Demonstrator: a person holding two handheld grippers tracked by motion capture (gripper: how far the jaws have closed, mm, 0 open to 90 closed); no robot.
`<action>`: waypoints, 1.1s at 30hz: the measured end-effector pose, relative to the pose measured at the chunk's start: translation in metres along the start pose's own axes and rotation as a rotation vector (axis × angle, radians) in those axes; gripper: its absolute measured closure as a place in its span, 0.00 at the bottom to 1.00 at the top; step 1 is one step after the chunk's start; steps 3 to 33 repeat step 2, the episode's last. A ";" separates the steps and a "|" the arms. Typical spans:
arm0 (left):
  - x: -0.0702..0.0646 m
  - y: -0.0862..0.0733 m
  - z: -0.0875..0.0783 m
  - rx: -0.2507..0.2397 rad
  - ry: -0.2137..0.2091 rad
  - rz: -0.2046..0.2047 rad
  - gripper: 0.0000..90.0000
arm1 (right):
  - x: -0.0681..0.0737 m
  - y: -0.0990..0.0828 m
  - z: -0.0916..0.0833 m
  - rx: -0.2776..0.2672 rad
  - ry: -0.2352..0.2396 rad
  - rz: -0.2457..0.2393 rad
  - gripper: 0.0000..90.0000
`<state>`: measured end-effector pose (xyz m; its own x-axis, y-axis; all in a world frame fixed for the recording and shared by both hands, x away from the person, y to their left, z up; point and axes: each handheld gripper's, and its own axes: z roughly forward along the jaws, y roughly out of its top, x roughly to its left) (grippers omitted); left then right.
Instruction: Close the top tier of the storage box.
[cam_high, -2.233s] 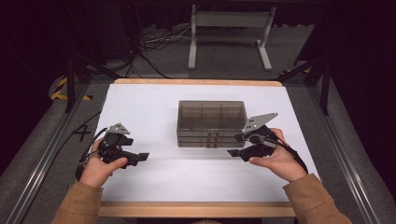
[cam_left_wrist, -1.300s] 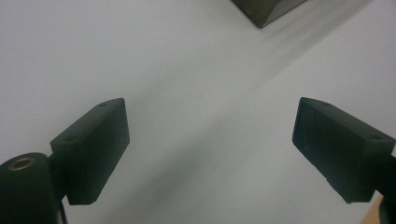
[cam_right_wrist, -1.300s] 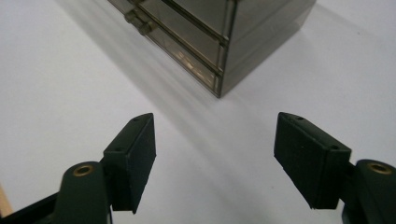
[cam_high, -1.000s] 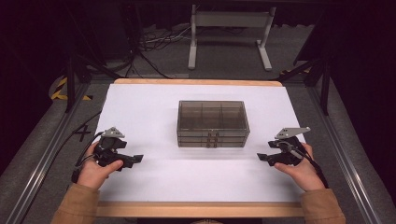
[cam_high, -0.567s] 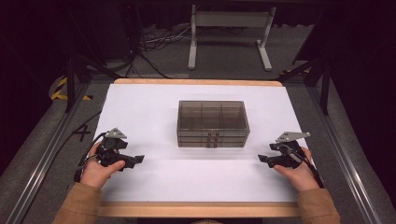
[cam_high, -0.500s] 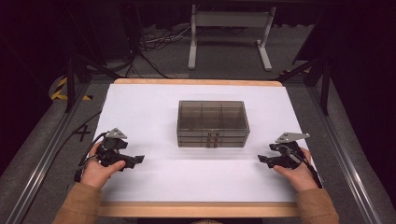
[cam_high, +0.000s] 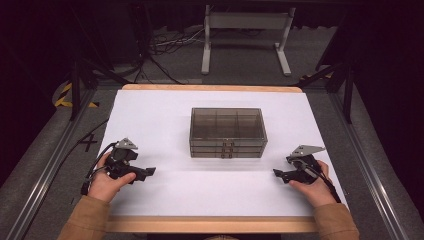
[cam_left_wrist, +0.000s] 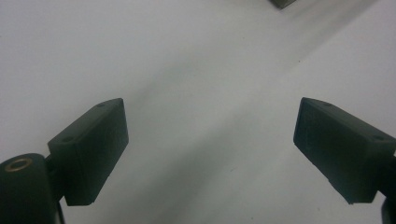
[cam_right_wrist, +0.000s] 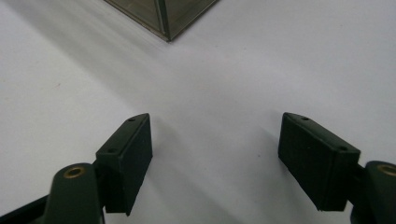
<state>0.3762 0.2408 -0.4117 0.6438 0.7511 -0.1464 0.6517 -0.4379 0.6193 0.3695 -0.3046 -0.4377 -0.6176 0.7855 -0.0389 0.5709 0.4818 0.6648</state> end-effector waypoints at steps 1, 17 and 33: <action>0.000 0.000 0.000 -0.003 -0.001 -0.002 0.12 | 0.000 0.000 0.000 0.002 -0.001 0.002 0.30; 0.000 0.000 0.000 -0.004 -0.001 -0.003 0.12 | 0.001 0.001 0.000 0.004 -0.001 0.000 0.30; 0.000 0.000 0.000 -0.004 -0.001 -0.003 0.12 | 0.001 0.001 0.000 0.004 -0.001 0.000 0.30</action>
